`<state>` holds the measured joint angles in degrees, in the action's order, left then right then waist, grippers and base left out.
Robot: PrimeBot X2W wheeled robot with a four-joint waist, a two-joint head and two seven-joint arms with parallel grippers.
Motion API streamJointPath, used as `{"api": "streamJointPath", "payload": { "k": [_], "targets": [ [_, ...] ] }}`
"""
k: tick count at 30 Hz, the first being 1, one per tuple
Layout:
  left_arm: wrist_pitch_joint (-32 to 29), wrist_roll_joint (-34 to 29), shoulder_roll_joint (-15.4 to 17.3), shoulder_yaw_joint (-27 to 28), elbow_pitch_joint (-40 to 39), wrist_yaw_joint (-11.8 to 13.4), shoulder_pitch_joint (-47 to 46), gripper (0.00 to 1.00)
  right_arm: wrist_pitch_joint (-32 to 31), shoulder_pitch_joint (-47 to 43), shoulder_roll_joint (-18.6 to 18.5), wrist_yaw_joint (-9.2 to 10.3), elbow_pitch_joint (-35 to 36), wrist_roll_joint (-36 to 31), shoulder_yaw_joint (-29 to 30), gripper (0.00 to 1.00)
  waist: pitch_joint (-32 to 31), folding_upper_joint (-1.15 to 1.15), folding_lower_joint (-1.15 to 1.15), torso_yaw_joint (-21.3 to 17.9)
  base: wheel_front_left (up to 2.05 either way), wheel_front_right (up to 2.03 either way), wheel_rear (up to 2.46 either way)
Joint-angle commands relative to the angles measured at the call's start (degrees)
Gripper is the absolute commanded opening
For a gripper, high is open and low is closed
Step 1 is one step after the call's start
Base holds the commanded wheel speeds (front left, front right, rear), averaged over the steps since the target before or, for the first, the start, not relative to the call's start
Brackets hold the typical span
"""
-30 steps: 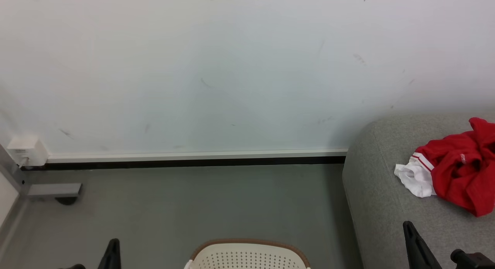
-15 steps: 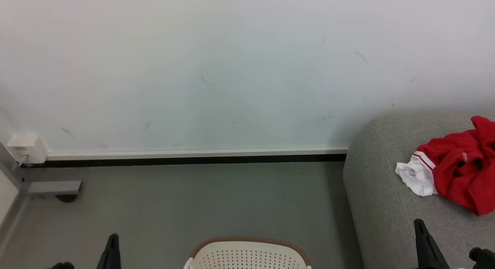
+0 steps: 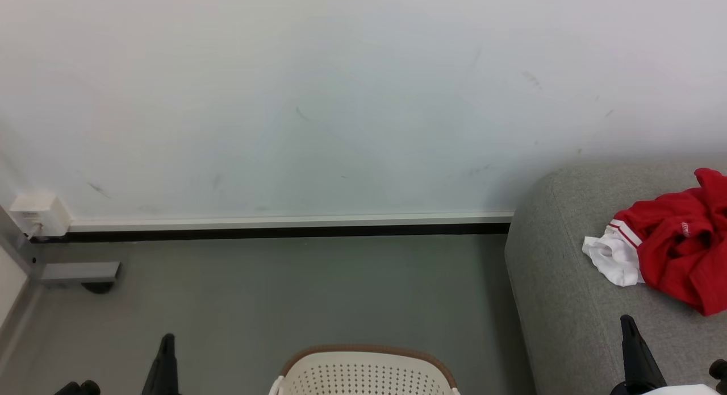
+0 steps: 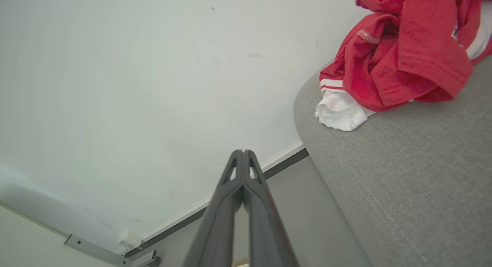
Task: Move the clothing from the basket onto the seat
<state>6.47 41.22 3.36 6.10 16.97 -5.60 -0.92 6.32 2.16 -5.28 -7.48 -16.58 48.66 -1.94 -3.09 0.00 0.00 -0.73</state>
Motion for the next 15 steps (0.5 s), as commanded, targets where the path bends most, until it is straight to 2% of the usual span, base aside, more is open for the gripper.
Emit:
{"api": "streamJointPath", "payload": {
  "k": [1, 15],
  "targets": [
    [-0.56, 2.52, 0.31, 0.16, -0.89, -0.36, -1.49, 0.0, -0.54, 1.63, -0.04, -0.01, 1.03, 2.0, 0.56, 0.0, 0.06, 0.0, 0.0, 0.02, 0.0, 0.0, 0.0],
    [-3.3, 13.06, 0.18, 0.25, -1.39, -0.71, -2.41, 0.0, -3.26, 2.25, 0.51, -0.01, 1.41, 11.07, 2.31, 0.0, 0.56, 0.0, 0.0, 0.13, 0.0, 0.0, 0.0]
  ]
}}
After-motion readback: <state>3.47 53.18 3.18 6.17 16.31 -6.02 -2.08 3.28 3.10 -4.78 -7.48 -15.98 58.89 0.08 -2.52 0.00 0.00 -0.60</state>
